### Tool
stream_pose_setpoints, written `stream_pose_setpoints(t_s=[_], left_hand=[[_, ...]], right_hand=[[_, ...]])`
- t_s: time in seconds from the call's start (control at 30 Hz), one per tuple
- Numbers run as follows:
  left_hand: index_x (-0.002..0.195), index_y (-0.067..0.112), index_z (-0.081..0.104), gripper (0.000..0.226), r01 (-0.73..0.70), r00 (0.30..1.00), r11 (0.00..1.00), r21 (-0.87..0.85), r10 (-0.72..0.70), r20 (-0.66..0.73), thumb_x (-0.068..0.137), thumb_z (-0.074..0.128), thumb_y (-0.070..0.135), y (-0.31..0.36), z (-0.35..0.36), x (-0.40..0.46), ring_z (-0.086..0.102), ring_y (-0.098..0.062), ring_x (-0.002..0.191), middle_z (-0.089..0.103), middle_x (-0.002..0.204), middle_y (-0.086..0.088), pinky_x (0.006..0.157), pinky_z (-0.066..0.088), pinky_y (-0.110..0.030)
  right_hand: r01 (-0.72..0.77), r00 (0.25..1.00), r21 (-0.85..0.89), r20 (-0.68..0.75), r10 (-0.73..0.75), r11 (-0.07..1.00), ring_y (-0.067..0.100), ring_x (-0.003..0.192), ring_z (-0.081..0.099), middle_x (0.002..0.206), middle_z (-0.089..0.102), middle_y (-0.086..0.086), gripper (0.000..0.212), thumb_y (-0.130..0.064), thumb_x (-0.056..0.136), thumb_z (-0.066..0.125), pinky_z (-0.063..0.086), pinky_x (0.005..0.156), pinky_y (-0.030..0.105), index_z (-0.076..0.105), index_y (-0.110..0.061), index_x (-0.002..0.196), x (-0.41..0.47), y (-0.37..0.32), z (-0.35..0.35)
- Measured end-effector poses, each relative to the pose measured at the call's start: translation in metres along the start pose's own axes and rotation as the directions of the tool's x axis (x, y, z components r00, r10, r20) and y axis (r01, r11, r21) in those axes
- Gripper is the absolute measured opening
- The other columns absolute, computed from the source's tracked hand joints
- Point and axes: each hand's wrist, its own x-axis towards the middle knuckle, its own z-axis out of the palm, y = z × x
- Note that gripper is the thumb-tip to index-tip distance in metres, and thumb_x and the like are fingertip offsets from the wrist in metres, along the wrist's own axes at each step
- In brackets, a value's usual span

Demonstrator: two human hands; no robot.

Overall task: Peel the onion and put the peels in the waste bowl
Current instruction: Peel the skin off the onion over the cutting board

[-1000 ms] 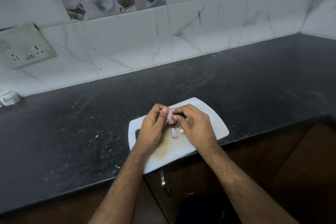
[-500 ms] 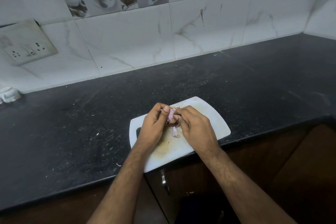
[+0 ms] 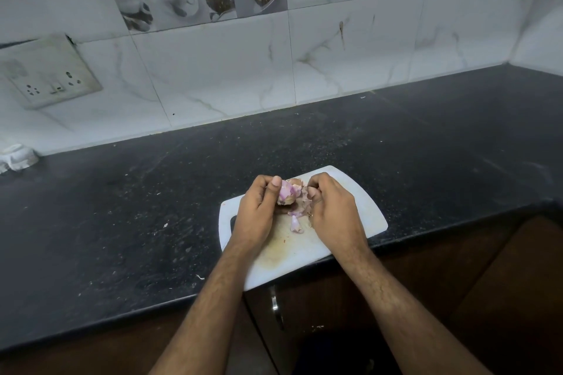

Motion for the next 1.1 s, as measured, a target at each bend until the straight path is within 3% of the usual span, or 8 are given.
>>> stream_pose_setpoints(t_s=[0.1,0.23,0.43,0.53,0.67,0.83,1.0,1.1], left_hand=[[0.095,0.030,0.068,0.046,0.007,1.000,1.000,0.017,-0.007,0.002,0.088,0.065,0.075,0.0012,0.0006,-0.0009,0.076,-0.027,0.102,0.079,0.100,-0.001,0.100,0.057,-0.063],[0.102,0.016,0.063,0.044,0.010,1.000,1.000,0.017,-0.010,0.009,0.092,0.069,0.058,0.0031,0.0013,-0.0024,0.079,-0.026,0.102,0.081,0.099,-0.005,0.100,0.059,-0.060],[0.104,0.012,0.061,0.056,0.021,1.000,1.000,0.013,-0.021,0.022,0.089,0.071,0.065,0.0036,0.0012,-0.0039,0.078,-0.022,0.108,0.082,0.104,-0.007,0.102,0.059,-0.056],[0.104,0.009,0.061,0.048,0.011,1.000,1.000,0.027,-0.011,0.020,0.093,0.075,0.054,0.0040,0.0020,-0.0044,0.078,-0.023,0.104,0.082,0.103,-0.009,0.101,0.060,-0.055],[0.105,0.008,0.062,0.062,0.001,1.000,1.000,0.023,-0.002,0.019,0.080,0.085,0.060,0.0041,0.0023,-0.0038,0.079,-0.026,0.100,0.080,0.104,-0.010,0.094,0.064,-0.052],[0.105,0.009,0.060,0.066,-0.011,1.000,1.000,0.008,0.011,0.029,0.073,0.089,0.058,0.0026,0.0008,-0.0031,0.078,-0.029,0.102,0.079,0.106,-0.011,0.090,0.065,-0.049],[0.104,0.014,0.060,0.048,-0.035,0.997,0.999,0.012,0.035,0.069,0.082,0.089,0.045,0.0017,0.0011,-0.0033,0.078,-0.024,0.105,0.080,0.107,-0.007,0.094,0.063,-0.052],[0.107,0.016,0.061,0.046,-0.041,0.997,0.999,0.031,0.039,0.073,0.088,0.082,0.053,0.0039,0.0021,-0.0050,0.077,-0.023,0.106,0.080,0.107,-0.006,0.095,0.063,-0.050]], right_hand=[[0.032,0.999,0.053,0.020,-0.033,0.998,-0.001,0.083,0.061,0.094,0.067,-0.015,0.014,-0.020,0.106,0.050,0.044,0.068,0.011,0.064,-0.020,0.106,0.0004,-0.0010,-0.0010],[0.030,0.997,0.091,0.072,-0.037,0.995,-0.001,0.084,0.065,0.098,0.069,-0.018,0.026,-0.049,0.101,0.058,0.049,0.068,0.010,0.066,-0.026,0.109,0.0011,-0.0054,-0.0019],[0.069,0.997,0.061,0.022,-0.071,0.996,-0.005,0.083,0.060,0.097,0.064,-0.018,0.015,-0.034,0.099,0.066,0.043,0.069,0.003,0.070,-0.021,0.106,-0.0011,-0.0038,-0.0018],[0.047,0.999,0.064,0.003,-0.047,0.997,0.000,0.082,0.063,0.093,0.068,-0.014,0.015,-0.032,0.098,0.067,0.050,0.071,0.011,0.071,-0.018,0.100,-0.0015,-0.0038,-0.0017],[0.007,1.000,0.110,-0.029,-0.004,0.994,0.004,0.078,0.066,0.086,0.070,-0.012,0.015,-0.030,0.097,0.070,0.058,0.072,0.028,0.073,-0.016,0.095,-0.0015,-0.0018,-0.0022],[-0.012,0.999,0.109,-0.034,0.015,0.994,0.005,0.076,0.066,0.083,0.071,-0.012,0.014,-0.032,0.095,0.071,0.059,0.071,0.032,0.074,-0.019,0.092,-0.0009,-0.0022,-0.0022],[-0.040,0.999,0.056,-0.031,0.042,0.998,0.009,0.069,0.063,0.076,0.066,-0.012,0.013,-0.031,0.091,0.073,0.058,0.066,0.034,0.069,-0.021,0.084,-0.0005,-0.0013,-0.0011],[-0.044,0.999,0.045,-0.018,0.044,0.998,0.010,0.069,0.062,0.077,0.065,-0.012,0.011,-0.027,0.091,0.072,0.057,0.066,0.034,0.068,-0.021,0.084,0.0002,-0.0016,-0.0001]])
